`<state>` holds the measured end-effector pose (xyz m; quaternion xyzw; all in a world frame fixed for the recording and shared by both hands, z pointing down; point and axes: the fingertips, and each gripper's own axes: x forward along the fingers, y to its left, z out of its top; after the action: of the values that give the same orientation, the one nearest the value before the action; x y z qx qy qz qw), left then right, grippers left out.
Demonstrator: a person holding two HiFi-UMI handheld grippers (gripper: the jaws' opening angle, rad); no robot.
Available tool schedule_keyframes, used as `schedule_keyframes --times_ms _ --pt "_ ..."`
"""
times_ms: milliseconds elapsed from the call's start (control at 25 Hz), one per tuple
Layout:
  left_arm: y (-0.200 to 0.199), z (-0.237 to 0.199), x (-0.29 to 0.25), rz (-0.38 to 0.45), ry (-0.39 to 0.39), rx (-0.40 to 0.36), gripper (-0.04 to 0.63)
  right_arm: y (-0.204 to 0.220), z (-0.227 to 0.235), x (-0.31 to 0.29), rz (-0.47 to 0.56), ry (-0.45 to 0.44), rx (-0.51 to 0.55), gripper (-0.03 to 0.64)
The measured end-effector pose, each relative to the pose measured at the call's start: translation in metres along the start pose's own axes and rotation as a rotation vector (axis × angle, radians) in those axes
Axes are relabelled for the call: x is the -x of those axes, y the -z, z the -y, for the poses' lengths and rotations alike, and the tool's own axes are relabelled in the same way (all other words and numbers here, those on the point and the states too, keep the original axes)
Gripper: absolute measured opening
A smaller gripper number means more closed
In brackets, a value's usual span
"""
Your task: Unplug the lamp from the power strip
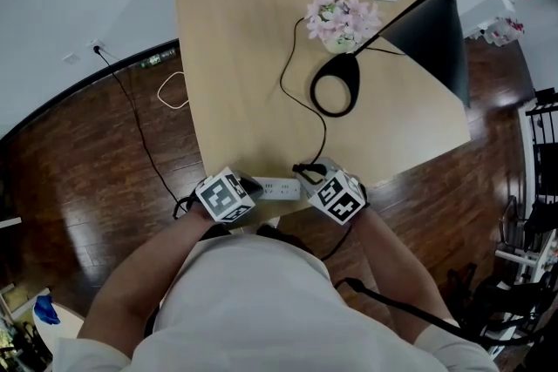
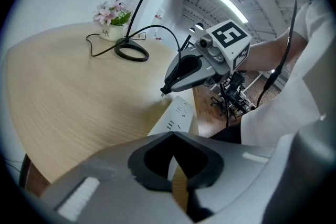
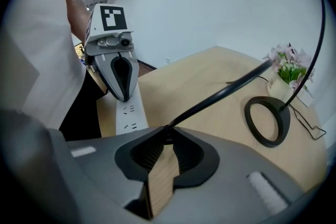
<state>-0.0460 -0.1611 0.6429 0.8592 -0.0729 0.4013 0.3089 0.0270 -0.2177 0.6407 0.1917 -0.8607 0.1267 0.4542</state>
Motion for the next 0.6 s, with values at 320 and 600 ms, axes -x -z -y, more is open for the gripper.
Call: schedule_keyframes --times_ms 320,600 --pt "0.0006 -0.0023 -0.0004 0.02 -0.026 0.023 0.002 0.0073 0.0005 -0.0084 0.019 -0.001 0.021 0.061" --pt "0.0018 -0.0038 0.0001 0.021 -0.052 0.033 0.002 0.0064 0.0054 -0.0089 0.039 0.02 -0.006 0.086"
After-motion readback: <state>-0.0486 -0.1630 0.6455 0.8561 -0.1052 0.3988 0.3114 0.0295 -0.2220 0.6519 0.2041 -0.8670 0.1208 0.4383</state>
